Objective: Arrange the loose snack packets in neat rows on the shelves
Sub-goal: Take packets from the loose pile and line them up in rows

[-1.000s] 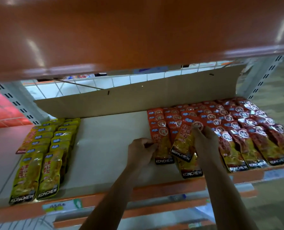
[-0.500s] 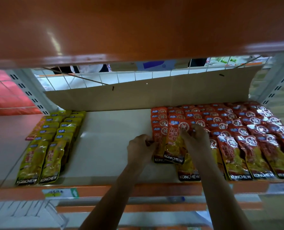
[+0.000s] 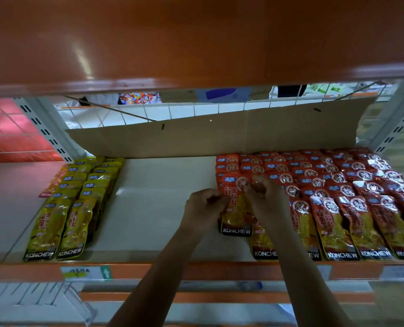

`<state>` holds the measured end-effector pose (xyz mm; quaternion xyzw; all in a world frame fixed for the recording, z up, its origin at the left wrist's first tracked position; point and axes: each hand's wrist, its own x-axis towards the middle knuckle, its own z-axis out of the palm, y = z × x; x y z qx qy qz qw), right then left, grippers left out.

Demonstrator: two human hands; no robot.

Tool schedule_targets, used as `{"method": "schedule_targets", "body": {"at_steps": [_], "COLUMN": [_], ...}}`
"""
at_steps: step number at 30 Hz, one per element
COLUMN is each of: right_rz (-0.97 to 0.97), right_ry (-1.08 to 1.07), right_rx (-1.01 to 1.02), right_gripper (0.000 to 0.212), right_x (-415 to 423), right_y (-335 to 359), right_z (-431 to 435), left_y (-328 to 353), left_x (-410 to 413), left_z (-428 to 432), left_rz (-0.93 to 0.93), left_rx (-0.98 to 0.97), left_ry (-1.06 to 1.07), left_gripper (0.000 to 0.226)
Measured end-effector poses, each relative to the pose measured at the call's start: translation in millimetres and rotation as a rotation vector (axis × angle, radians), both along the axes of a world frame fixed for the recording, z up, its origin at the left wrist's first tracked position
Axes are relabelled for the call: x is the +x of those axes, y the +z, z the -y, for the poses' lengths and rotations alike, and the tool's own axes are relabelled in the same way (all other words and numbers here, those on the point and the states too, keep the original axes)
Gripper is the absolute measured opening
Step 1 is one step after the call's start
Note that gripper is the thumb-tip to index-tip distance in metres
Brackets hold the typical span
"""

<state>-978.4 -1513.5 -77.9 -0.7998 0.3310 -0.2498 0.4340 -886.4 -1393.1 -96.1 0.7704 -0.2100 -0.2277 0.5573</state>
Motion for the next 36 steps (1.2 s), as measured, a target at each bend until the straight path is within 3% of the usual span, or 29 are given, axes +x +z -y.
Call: {"method": "schedule_targets", "body": {"at_steps": [2,4,9,15,31,36], "right_rz": [-0.011,-0.034,-0.109,-0.125,-0.140,-0.121], "right_ry": [-0.029,-0.038,-0.043,-0.029,0.038,0.133], "right_rx": [-0.073,-0.126,-0.212,-0.215,-0.261,-0.338], "right_gripper": [0.028,0.033,0.029,0.029,0.029,0.027], "right_x": [-2,-3,-5,-6,1,17], "right_y": [0,0,-5,-5,0,1], "right_z": [1,2,1,0,-16,-46], "left_y": [-2,-3,-6,-4,-5,1], "left_x": [1,0,-4,-6,-8,-2], "left_z": [-5,-9,-15,-15,-19,-40], "left_rz": [-0.012,0.044,0.187,0.356,0.376,0.549], "left_rx": [0.015,0.069,0.223,0.356,0.401,0.379], "left_ry": [0.017,0.013,-0.003,0.027,0.080,0.135], "left_gripper": [0.009,0.012,0.003,0.017,0.030,0.021]}}
